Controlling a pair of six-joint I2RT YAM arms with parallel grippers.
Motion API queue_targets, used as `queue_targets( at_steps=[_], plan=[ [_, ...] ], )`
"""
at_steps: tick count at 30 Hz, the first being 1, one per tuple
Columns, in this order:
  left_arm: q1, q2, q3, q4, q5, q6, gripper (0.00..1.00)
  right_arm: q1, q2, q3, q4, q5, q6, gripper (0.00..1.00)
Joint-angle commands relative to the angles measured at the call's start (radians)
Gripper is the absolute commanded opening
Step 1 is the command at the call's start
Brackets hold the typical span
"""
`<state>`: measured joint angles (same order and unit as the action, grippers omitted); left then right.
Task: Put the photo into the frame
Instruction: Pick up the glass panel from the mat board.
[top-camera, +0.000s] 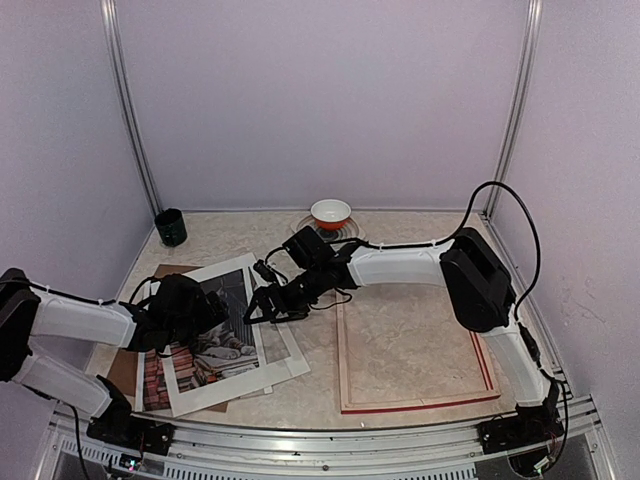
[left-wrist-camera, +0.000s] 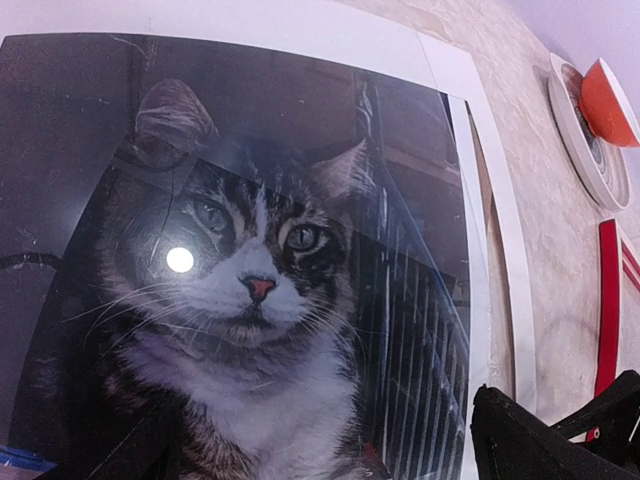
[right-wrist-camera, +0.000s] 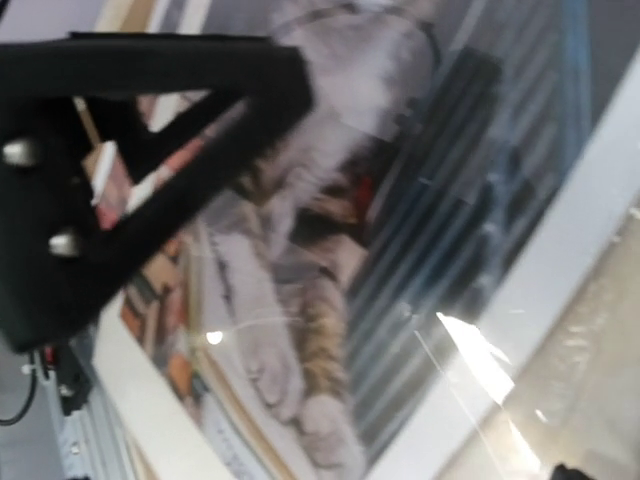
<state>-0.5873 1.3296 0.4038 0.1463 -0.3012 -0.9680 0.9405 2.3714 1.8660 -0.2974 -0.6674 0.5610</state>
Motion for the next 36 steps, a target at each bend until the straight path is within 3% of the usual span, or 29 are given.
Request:
queue_targets(
  at_steps=[1, 24, 36],
  plan=[
    [-0.012, -0.004, -0.017, 0.01, 0.02, -0.016, 0.99, 0.007, 0.034, 0.014, -0.046, 0.047, -0.027, 0.99],
    [-0.013, -0.03, -0.062, 0.075, 0.042, -0.036, 0.99, 0.012, 0.071, 0.02, 0.033, -0.053, 0.058, 0.99],
    [-0.013, -0.039, -0.067, 0.083, 0.051, -0.034, 0.99, -0.015, 0.009, -0.092, 0.232, -0.175, 0.194, 0.99]
  ],
)
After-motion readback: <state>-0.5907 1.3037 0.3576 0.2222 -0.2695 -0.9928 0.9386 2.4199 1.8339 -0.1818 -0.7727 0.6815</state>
